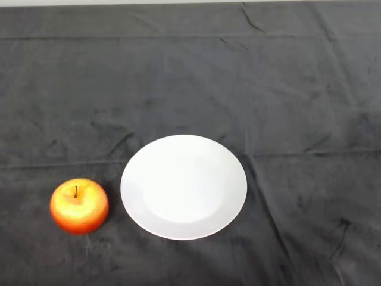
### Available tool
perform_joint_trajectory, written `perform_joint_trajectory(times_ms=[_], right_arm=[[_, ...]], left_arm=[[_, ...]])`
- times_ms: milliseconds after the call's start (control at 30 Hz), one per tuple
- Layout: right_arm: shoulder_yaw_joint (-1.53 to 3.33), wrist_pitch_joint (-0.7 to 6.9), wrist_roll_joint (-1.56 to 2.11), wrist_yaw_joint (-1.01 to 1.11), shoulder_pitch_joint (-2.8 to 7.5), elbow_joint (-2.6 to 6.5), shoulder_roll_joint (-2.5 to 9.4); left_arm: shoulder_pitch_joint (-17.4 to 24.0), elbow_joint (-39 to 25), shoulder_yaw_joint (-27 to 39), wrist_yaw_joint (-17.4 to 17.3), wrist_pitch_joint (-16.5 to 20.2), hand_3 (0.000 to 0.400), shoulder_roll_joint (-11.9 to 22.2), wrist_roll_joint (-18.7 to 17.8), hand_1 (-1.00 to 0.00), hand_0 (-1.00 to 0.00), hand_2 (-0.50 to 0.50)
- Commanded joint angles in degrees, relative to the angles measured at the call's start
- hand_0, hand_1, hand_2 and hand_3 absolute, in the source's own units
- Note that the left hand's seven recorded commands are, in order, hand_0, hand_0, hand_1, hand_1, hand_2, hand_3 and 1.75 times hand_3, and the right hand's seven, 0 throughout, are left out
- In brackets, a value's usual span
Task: Move the apple to the plate
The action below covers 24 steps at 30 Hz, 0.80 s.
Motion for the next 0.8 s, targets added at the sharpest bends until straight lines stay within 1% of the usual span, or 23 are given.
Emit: perform_joint_trajectory(times_ms=[33,267,367,433,567,800], right_arm=[[-1.05,-0.49,0.76,-0.18,-1.55,-1.01,-1.35],[-1.06,-0.50,0.77,-0.17,-1.57,-0.96,-1.37],[-1.07,-0.50,0.77,-0.16,-1.58,-0.93,-1.38],[-1.08,-0.51,0.77,-0.15,-1.59,-0.91,-1.39],[-1.09,-0.51,0.78,-0.13,-1.61,-0.87,-1.40],[-1.10,-0.51,0.78,-0.13,-1.60,-0.87,-1.40]], left_arm=[[-1.20,-0.20,0.05,-3.38,-1.61,0.000,2.07,-1.47,0.00,0.00,0.00],[-0.71,-0.41,-1.63,-17.50,-3.18,0.000,2.37,-2.69,0.00,0.00,0.00],[-0.28,-0.84,-2.46,-22.69,-3.21,0.000,2.99,-2.90,0.00,0.00,0.00],[-0.23,-1.46,-3.10,-25.41,-2.66,0.000,3.66,-2.86,0.00,0.00,0.00],[0.01,-4.11,-4.71,-28.55,-1.15,0.000,4.37,-2.23,0.00,0.00,0.00],[3.21,-12.48,-7.49,-29.94,0.86,0.000,3.65,-0.77,0.00,0.00,0.00]])
